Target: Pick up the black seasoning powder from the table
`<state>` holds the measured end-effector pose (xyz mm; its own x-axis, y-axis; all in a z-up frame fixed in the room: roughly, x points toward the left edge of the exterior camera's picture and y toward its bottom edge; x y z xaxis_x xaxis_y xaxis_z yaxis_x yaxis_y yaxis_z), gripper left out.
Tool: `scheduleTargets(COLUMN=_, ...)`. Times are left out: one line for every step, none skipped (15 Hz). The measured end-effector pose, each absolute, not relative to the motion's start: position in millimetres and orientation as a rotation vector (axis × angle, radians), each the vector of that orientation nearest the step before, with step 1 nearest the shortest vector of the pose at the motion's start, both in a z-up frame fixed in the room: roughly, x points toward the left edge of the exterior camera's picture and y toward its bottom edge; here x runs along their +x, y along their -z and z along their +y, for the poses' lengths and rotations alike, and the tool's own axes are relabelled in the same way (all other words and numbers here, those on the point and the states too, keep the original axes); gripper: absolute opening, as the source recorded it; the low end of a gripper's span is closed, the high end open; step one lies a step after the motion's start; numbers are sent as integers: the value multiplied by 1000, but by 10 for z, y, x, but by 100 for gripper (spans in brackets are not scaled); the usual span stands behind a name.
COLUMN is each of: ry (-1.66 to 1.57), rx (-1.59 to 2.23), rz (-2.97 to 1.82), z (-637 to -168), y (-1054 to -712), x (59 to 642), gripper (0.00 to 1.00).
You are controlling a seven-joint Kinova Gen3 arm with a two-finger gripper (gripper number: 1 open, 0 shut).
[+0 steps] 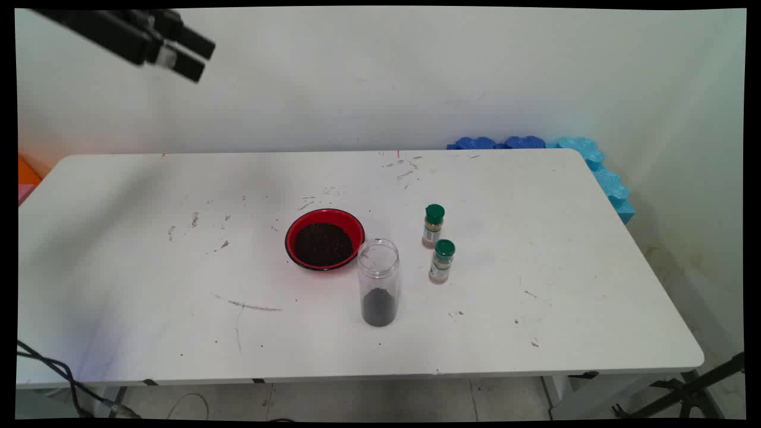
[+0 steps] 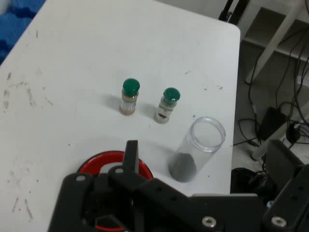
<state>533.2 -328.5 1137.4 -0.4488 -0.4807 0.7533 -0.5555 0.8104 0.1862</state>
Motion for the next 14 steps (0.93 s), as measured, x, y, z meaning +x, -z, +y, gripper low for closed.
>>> scheduleTargets(ry=-110, rx=769, rz=-2124, z=-3239, y=-11285, x=5324, gripper=100)
scheduleTargets(ry=-110, rx=777, rz=-2124, z=-3185, y=-11191, x=5319, gripper=100)
scheduleTargets(ry=-111, rx=782, rz=-2126, z=-3135, y=-11107, x=5309, gripper=100)
scheduleTargets(ry=-111, rx=787, rz=-2130, z=-3069, y=-11006, x=5294, gripper=100)
scheduleTargets(ry=-110, rx=792, rz=-2133, z=-3000, y=-10905, x=5273, gripper=100)
scheduleTargets(ry=-108, rx=795, rz=-2137, z=-2942, y=-10819, x=5250, gripper=100)
scheduleTargets(ry=-107, rx=799, rz=-2141, z=-2873, y=-10718, x=5219, gripper=100)
scheduleTargets(ry=-105, rx=804, rz=-2145, z=-2809, y=-10618, x=5183, gripper=100)
scheduleTargets(ry=-104, rx=809, rz=-2147, z=-2753, y=-10535, x=5149, gripper=100)
scheduleTargets(ry=-103, rx=813, rz=-2150, z=-2706, y=-10451, x=5107, gripper=100)
scheduleTargets(ry=-102, rx=821, rz=-2151, z=-2649, y=-10342, x=5044, gripper=100)
scheduleTargets(ry=-100, rx=825, rz=-2152, z=-2605, y=-10248, x=4976, gripper=100)
scheduleTargets(ry=-99, rx=826, rz=-2154, z=-2570, y=-10166, x=4908, gripper=100)
scheduleTargets(ry=-96, rx=823, rz=-2157, z=-2537, y=-10074, x=4827, gripper=100)
